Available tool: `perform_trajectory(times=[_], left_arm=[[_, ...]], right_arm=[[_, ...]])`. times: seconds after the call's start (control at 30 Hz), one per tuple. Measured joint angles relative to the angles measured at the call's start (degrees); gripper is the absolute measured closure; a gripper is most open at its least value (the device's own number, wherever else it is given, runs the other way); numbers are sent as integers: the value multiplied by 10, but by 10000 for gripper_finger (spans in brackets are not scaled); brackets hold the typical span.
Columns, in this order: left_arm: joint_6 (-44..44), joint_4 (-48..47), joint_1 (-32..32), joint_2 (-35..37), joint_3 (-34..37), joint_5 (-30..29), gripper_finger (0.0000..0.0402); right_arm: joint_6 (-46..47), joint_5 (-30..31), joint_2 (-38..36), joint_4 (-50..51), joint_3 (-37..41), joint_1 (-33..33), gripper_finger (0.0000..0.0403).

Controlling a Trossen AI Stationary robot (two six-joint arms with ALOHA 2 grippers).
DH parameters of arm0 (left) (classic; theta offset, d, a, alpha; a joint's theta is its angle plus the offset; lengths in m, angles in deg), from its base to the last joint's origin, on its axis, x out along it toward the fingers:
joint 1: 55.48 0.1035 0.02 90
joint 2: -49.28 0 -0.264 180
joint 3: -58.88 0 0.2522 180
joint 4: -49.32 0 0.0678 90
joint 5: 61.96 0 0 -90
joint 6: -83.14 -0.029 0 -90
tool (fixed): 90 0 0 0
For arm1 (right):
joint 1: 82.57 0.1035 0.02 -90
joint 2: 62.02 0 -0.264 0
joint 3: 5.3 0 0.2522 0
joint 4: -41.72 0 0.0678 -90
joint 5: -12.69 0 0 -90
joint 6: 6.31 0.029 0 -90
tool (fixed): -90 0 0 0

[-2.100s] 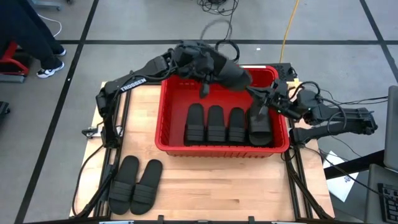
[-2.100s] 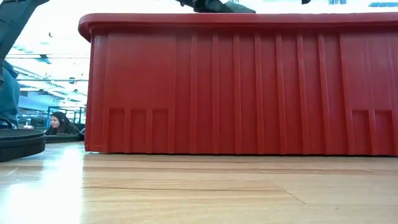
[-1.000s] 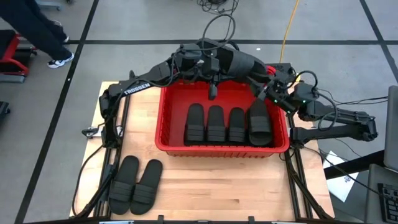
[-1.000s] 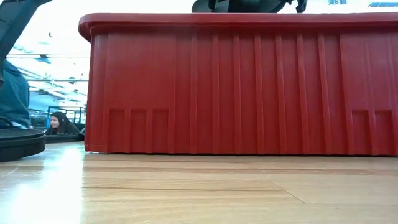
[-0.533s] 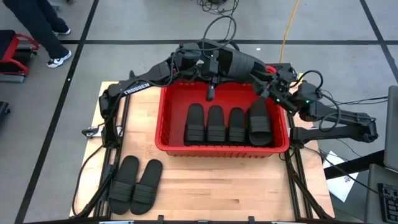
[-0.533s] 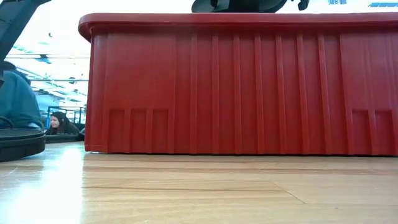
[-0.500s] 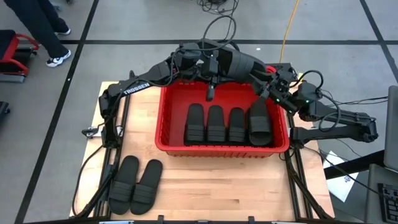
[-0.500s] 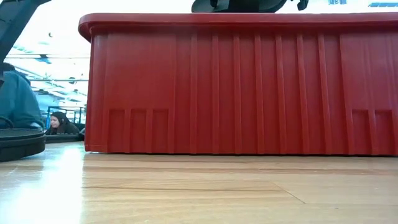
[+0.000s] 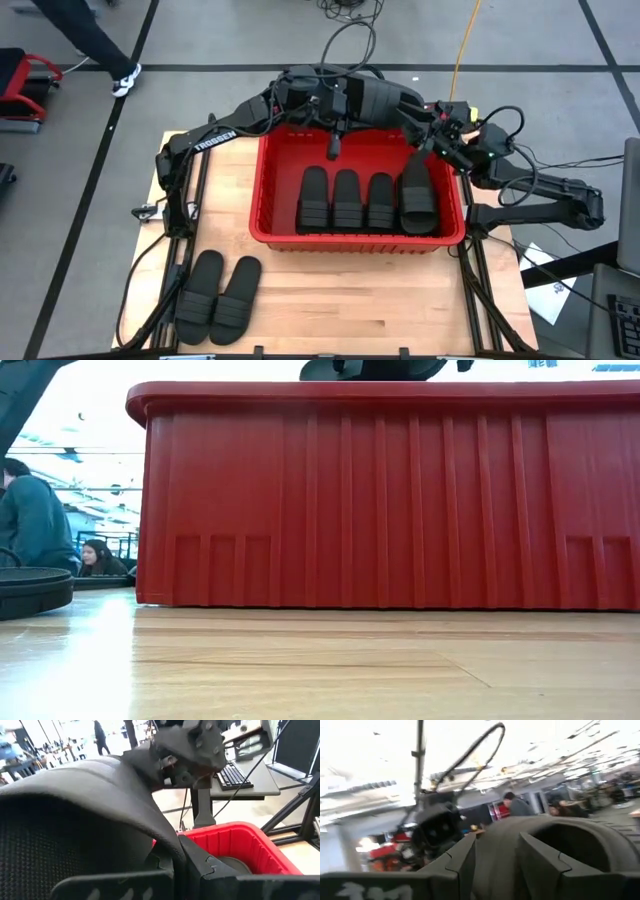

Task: Pick and place slides into bin
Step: Put the black slide into the red bin

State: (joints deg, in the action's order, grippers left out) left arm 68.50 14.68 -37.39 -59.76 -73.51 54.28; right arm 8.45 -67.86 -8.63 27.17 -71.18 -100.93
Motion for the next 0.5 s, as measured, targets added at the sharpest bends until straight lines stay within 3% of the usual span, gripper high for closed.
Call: perform_trajectory(times=[0.33,0.5], left_arm=[[-12,-43,0,0,1,-29,401],[-13,-43,1,0,2,-29,401]], right_arm=[[68,-38,11,74,0,-17,283],[39,-53,11,113,-1,-15,282]])
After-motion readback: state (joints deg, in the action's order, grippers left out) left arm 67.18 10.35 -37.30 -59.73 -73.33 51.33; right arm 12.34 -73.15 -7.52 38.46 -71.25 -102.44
